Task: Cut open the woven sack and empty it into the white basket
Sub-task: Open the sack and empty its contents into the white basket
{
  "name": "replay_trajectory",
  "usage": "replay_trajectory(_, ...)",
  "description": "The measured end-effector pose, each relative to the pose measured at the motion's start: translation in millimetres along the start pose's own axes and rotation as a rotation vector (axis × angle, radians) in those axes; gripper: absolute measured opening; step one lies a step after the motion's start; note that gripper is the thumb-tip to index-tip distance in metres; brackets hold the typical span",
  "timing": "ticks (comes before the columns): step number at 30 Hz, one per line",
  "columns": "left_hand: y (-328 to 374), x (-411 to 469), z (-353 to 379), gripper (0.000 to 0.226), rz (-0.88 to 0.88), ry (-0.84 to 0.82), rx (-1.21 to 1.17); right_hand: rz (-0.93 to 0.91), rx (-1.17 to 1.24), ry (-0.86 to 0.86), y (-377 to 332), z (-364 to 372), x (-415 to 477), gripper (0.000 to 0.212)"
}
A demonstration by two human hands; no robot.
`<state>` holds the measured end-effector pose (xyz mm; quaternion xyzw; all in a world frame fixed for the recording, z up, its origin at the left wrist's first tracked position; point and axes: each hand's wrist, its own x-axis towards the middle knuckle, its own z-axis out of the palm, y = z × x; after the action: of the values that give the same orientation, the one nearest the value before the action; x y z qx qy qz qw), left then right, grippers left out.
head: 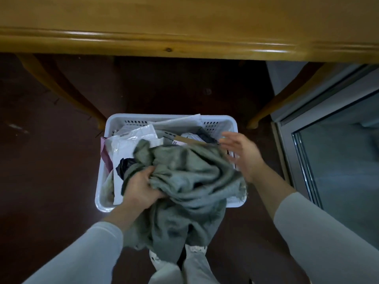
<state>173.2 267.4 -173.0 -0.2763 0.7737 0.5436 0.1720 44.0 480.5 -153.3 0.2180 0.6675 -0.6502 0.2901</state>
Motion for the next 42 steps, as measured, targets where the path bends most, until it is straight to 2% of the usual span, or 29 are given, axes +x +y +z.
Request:
replay_trajectory(1,-1.4,-1.0,-9.5,0.069,-0.071,0.069,-0.159,-0.051,-0.083,0.157,2.4,-11.7,6.3,0.020)
replay_trajectory(2,-2.5,-0.5,-18.8,0.071,-0.137,0.157,-0.288,-0.078,-0.206,0.243,8.1,-22.9,12.3,0.026)
replay_trajectory(4,-7.7,1.0,-36.0,0.073,-0.254,0.328,-0.443,-0.041,-0.459,0.184,26.1,-32.5,17.6,0.044)
replay_trajectory(6,-10.4,4.9,-47.3,0.071,-0.338,0.403,-0.533,0.056,-0.569,0.041,47.7,-30.6,19.8,0.067)
replay_trajectory(8,-9.9,7.9,-50.4,0.072,-0.379,0.405,-0.573,0.215,-0.499,-0.055,62.2,-18.3,19.3,0.092)
replay_trajectory(10,-8.0,8.7,-49.1,0.069,-0.374,0.386,-0.598,0.383,-0.204,-0.075,74.3,-2.7,24.6,0.101)
replay_trajectory(12,-6.2,8.5,-47.0,0.062,-0.373,0.333,-0.600,0.490,0.217,-0.138,79.7,15.8,33.3,0.098)
replay_trajectory(14,-2.8,8.4,-43.9,0.049,-0.375,0.276,-0.587,0.483,0.380,-0.140,80.6,36.8,43.9,0.080)
replay_trajectory(16,1.7,9.5,-39.4,0.043,-0.371,0.233,-0.590,0.478,0.300,-0.049,81.5,53.5,61.4,0.048)
replay_trajectory(17,2.7,10.4,-37.0,0.044,-0.365,0.220,-0.588,0.485,0.220,0.011,80.3,58.3,68.8,0.038)
replay_trajectory(20,4.0,13.0,-31.3,0.053,-0.362,0.230,-0.599,0.413,0.171,0.252,70.5,57.0,85.0,0.048)
replay_trajectory(23,11.0,14.1,-27.4,0.063,-0.387,0.274,-0.646,0.210,0.151,0.511,35.2,58.9,63.6,0.033)
replay_trajectory(25,15.9,14.2,-25.5,0.067,-0.394,0.302,-0.658,0.071,0.101,0.566,21.1,61.1,48.5,0.026)
replay_trajectory(27,20.4,13.7,-24.2,0.070,-0.403,0.323,-0.655,-0.050,0.043,0.556,13.5,63.8,34.0,0.023)
replay_trajectory(32,25.9,16.2,-20.3,0.066,-0.392,0.336,-0.618,-0.240,-0.205,0.437,12.6,69.4,6.3,0.035)
replay_trajectory(39,28.6,15.7,-20.4,0.061,-0.418,0.333,-0.600,-0.265,-0.279,0.344,9.6,72.2,-12.9,0.023)
replay_trajectory(42,28.3,14.1,-23.7,0.058,-0.440,0.312,-0.597,-0.295,-0.281,0.296,2.4,76.0,-25.5,0.025)
